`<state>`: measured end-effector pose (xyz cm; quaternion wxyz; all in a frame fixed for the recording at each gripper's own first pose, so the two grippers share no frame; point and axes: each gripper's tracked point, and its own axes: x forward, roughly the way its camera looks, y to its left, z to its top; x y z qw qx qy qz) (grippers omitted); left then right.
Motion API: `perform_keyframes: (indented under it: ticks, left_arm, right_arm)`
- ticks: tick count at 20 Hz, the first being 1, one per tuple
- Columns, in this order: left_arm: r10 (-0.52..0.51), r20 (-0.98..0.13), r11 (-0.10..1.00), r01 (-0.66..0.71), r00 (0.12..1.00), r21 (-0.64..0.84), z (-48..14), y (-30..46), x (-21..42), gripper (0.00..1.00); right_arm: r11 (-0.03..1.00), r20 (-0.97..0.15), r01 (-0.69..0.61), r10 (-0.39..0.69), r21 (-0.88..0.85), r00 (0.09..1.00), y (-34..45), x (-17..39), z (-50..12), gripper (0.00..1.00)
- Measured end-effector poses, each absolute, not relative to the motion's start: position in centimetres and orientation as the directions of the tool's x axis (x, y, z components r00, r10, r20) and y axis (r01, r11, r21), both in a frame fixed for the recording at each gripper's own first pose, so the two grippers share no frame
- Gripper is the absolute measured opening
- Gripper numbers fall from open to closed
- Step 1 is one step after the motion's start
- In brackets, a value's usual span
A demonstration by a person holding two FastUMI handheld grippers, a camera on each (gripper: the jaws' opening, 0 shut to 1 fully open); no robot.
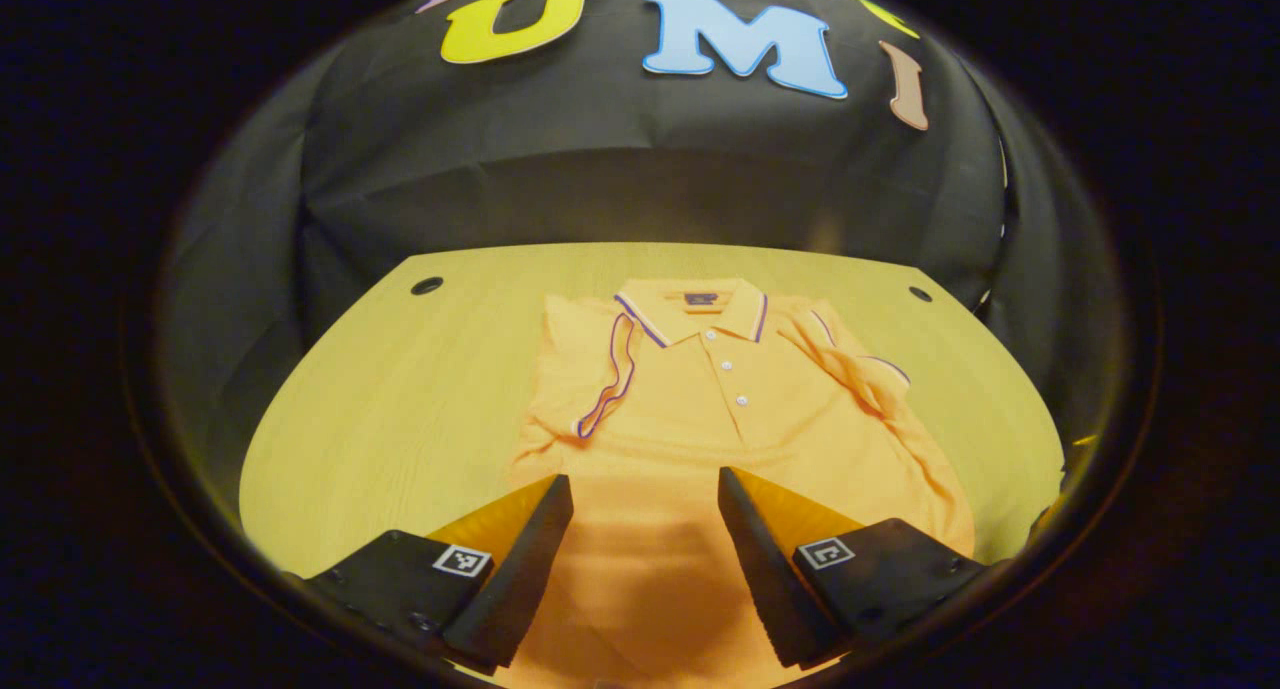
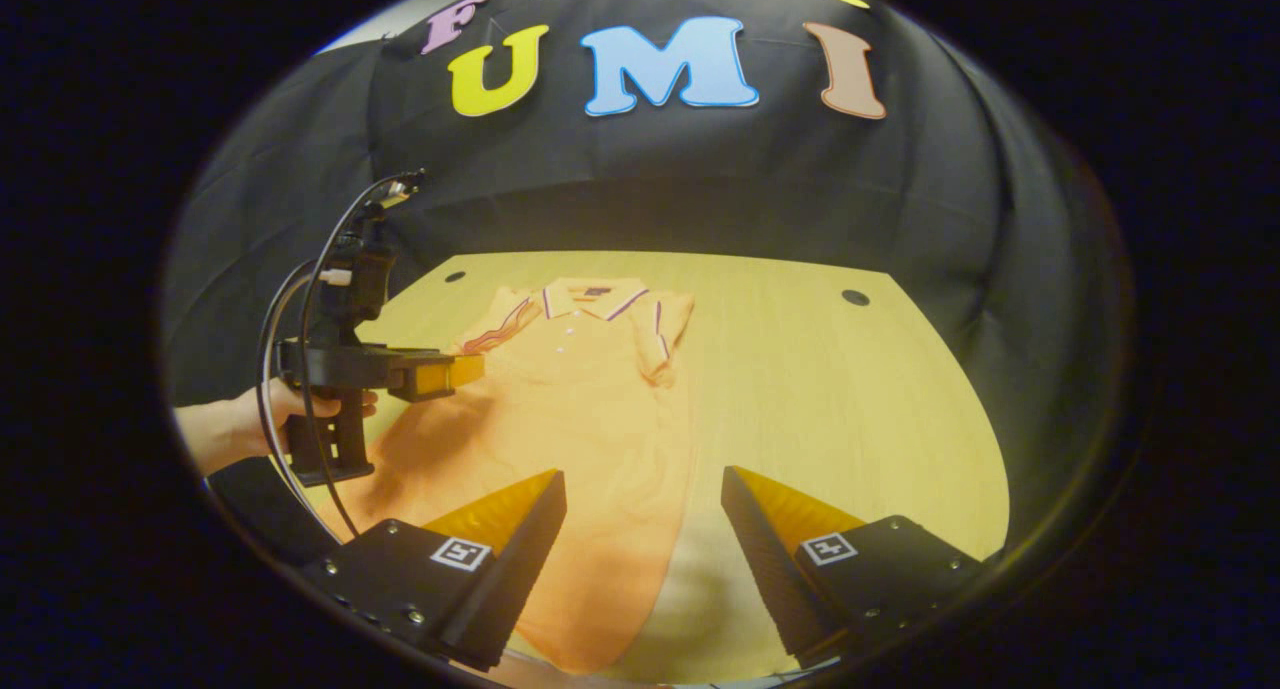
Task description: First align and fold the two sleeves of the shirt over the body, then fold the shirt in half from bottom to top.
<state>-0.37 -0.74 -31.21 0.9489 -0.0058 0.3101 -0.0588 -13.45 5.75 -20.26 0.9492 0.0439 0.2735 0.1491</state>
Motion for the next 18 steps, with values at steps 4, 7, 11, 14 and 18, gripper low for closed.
perform_keyframes:
  ticks: [4,7,11,14,18]
  left_arm:
    - [-0.142,-0.594,0.989,0.140,0.792,-0.049,-30.8,0.4,-4.8,0.99]
    - [-0.163,-0.584,0.983,0.182,0.795,-0.027,-30.3,1.4,-7.7,0.98]
    - [-0.211,-0.599,0.971,0.237,0.772,-0.036,-30.8,2.2,-11.8,0.99]
    - [-0.231,-0.622,0.967,0.245,0.748,-0.065,-31.8,3.1,-14.8,0.99]
    - [-0.220,-0.639,0.968,0.245,0.737,-0.052,-32.4,5.2,-18.5,0.95]
  right_arm:
    - [0.959,-0.534,-0.216,0.282,0.184,0.797,6.7,-14.7,-21.3,0.97]
    - [0.964,-0.548,-0.176,0.257,0.198,0.796,7.5,-15.8,-22.4,0.97]
    - [0.970,-0.587,-0.100,0.215,0.222,0.780,8.6,-17.9,-24.1,0.97]
    - [0.975,-0.613,-0.047,0.175,0.219,0.770,8.6,-19.5,-25.2,0.97]
    - [0.971,-0.638,0.005,0.152,0.237,0.755,8.5,-21.1,-26.4,0.97]
